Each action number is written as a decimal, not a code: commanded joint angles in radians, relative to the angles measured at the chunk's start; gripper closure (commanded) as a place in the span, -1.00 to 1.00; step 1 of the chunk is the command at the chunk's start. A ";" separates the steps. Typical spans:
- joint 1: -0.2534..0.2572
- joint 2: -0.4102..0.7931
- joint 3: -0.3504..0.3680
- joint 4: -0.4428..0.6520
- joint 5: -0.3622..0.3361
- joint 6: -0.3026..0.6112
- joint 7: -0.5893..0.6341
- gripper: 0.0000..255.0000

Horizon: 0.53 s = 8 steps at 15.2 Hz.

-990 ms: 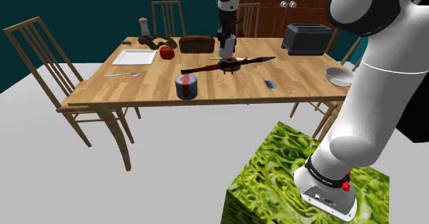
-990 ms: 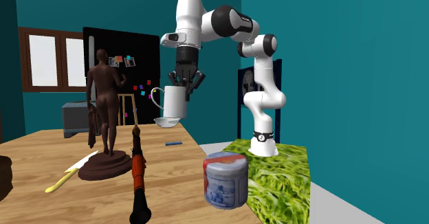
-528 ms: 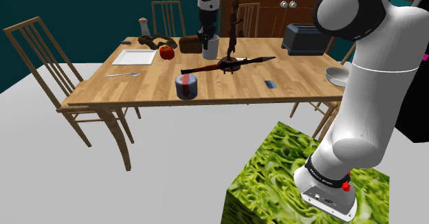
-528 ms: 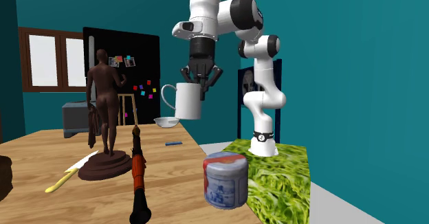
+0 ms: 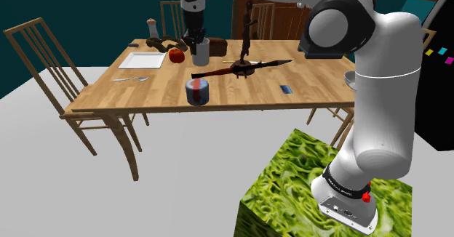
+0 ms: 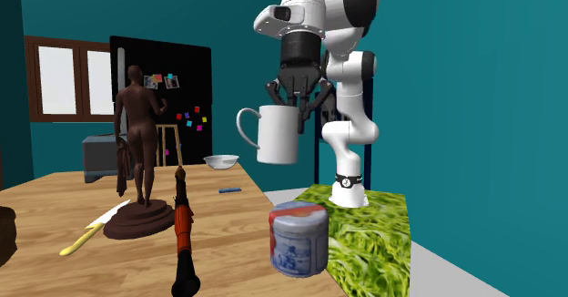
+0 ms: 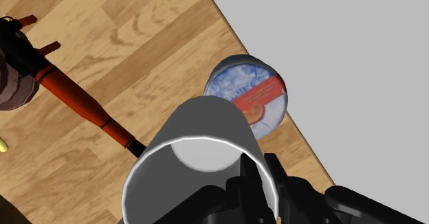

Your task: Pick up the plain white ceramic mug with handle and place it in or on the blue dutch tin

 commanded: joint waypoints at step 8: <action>0.028 0.048 0.011 -0.005 -0.003 0.053 0.041 1.00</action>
